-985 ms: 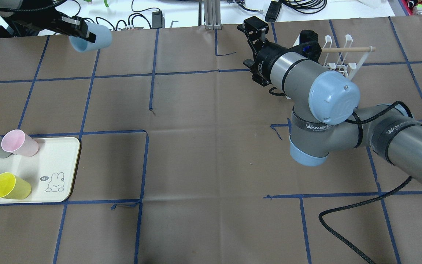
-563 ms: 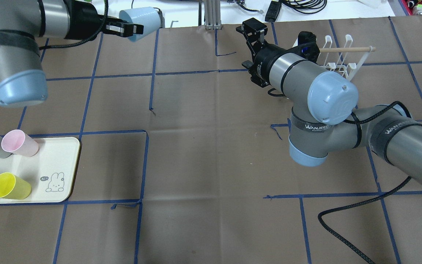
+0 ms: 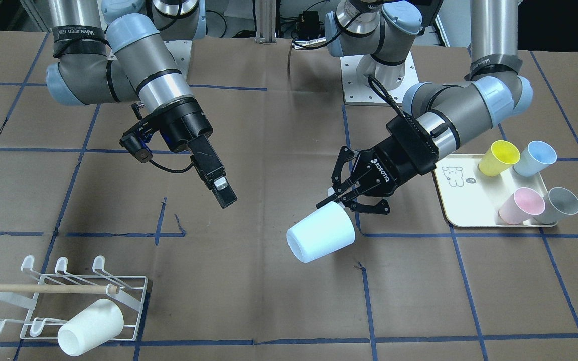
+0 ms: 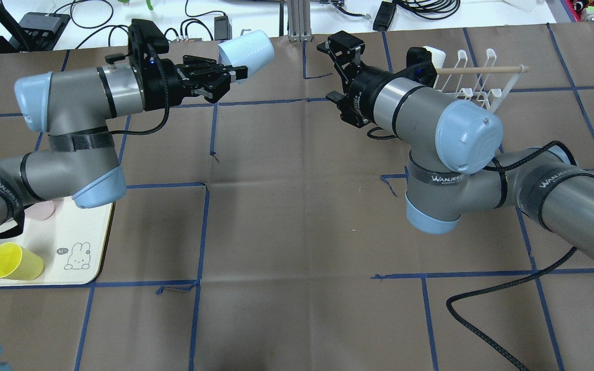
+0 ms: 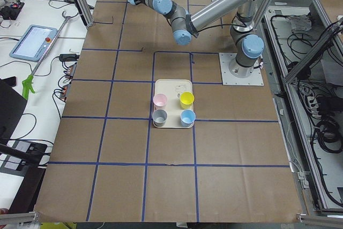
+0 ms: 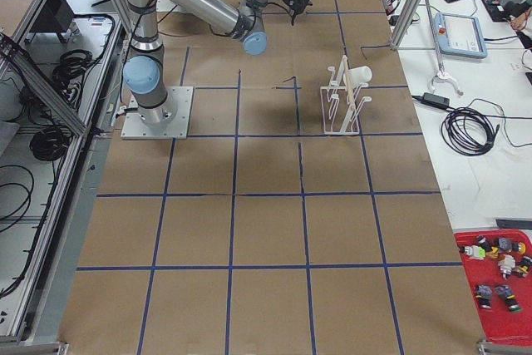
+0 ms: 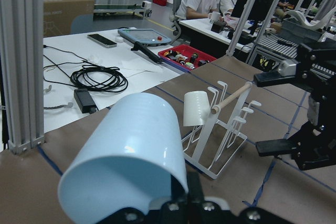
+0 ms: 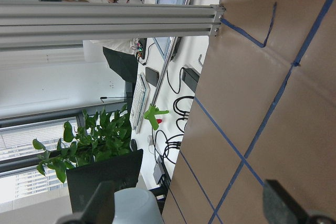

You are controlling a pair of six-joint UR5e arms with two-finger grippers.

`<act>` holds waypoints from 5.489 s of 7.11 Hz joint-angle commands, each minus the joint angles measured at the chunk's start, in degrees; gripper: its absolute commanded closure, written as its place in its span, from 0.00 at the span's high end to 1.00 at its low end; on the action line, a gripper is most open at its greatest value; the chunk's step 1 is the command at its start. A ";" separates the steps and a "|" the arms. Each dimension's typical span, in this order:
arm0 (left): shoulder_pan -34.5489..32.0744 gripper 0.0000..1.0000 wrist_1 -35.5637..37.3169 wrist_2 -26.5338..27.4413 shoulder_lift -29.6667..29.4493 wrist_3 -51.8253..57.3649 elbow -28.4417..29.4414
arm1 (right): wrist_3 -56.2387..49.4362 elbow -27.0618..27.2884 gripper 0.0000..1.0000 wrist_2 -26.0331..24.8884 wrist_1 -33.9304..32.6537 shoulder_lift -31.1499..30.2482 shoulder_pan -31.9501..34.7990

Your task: Transfer IKEA cup to right arm and place on rack

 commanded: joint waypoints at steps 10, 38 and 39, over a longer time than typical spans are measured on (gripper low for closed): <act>-8.74 0.04 9.77 8.42 -0.32 -13.59 -0.36 | 3.66 -4.84 0.97 -0.17 -0.63 4.04 1.66; -0.77 0.99 9.69 8.76 8.35 -18.77 -5.61 | -3.32 -9.16 0.44 1.15 0.16 7.84 -0.07; 0.74 0.99 5.59 9.38 10.04 -18.69 -5.54 | -7.36 -10.12 0.42 1.15 0.25 7.92 -2.96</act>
